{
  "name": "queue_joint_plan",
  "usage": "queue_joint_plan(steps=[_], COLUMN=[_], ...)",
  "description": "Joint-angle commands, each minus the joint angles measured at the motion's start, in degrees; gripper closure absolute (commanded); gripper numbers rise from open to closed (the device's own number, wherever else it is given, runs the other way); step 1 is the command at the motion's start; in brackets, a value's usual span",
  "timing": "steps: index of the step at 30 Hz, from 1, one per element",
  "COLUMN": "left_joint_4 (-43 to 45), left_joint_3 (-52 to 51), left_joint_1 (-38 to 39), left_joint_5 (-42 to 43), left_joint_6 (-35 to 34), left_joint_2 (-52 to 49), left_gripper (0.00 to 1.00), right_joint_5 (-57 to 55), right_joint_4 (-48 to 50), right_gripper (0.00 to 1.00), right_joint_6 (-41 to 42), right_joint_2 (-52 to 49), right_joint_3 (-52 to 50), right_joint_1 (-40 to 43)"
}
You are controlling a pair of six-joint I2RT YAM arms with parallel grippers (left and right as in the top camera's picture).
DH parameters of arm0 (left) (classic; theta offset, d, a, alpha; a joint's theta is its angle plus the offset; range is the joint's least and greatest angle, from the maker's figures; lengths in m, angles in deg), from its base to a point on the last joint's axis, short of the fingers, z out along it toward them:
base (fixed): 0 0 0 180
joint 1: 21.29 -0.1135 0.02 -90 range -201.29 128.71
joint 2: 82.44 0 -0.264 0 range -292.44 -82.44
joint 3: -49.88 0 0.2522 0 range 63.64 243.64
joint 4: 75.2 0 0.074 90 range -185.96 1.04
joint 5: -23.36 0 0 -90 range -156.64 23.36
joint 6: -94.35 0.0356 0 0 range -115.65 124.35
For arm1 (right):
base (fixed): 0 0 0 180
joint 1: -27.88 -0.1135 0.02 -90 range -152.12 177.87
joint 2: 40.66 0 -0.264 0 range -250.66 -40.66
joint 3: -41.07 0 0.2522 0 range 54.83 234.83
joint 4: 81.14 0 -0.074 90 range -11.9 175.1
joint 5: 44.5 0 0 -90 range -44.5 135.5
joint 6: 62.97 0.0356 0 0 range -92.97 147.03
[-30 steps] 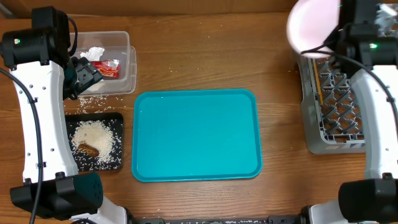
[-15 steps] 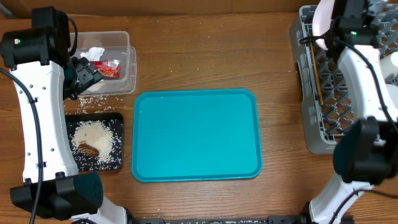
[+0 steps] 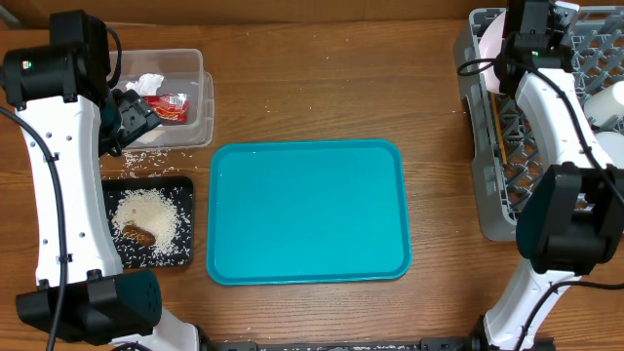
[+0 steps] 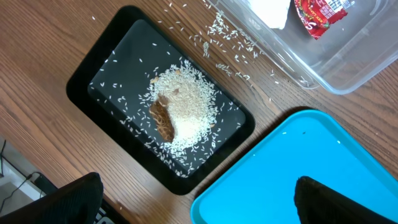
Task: Sort waste into correct bins and load items into the dishwasher
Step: 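Lift the plate with the right gripper and place it upright in the dish rack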
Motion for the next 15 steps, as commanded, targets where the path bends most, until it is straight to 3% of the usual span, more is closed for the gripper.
queue_joint_plan(steps=[1, 2, 3, 5, 6, 8, 10, 12, 15], left_joint_4=[0.0, 0.0, 0.0, 0.0, 0.0, 0.0, 0.0, 0.0, 0.0], left_joint_3=[0.9, 0.9, 0.9, 0.9, 0.9, 0.9, 0.9, 0.9, 0.9], left_joint_1=[-0.2, -0.2, -0.2, -0.2, -0.2, -0.2, -0.2, -0.2, -0.2], left_joint_5=[0.0, 0.0, 0.0, 0.0, 0.0, 0.0, 0.0, 0.0, 0.0], left_joint_6=[-0.6, -0.6, -0.5, -0.5, -0.6, -0.5, -0.5, -0.6, -0.6], left_joint_2=[1.4, 1.5, 1.5, 1.4, 1.4, 1.5, 1.5, 1.4, 1.4], left_gripper=[0.0, 0.0, 0.0, 0.0, 0.0, 0.0, 0.0, 0.0, 0.0], right_joint_5=[5.2, 8.0, 10.5, 16.0, 18.8, 23.9, 27.5, 27.6, 27.7], right_joint_4=[-0.7, -1.4, -1.8, -2.6, -3.1, -4.2, -5.2, -4.7, -3.3], right_gripper=[0.84, 0.82, 0.68, 0.62, 0.54, 0.0, 0.02, 0.14, 0.5], right_joint_6=[2.8, 2.9, 2.9, 2.9, 2.9, 3.3, 4.5, 4.6, 5.5], right_joint_2=[9.2, 11.2, 12.8, 16.2, 18.0, 21.3, 24.2, 26.1, 25.6], right_joint_3=[0.2, 0.2, 0.2, 0.2, 0.2, 0.2, 0.2, 0.2, 0.2], right_joint_1=[-1.0, -1.2, -1.3, -1.4, -1.4, -1.4, -1.4, -0.4, 2.8])
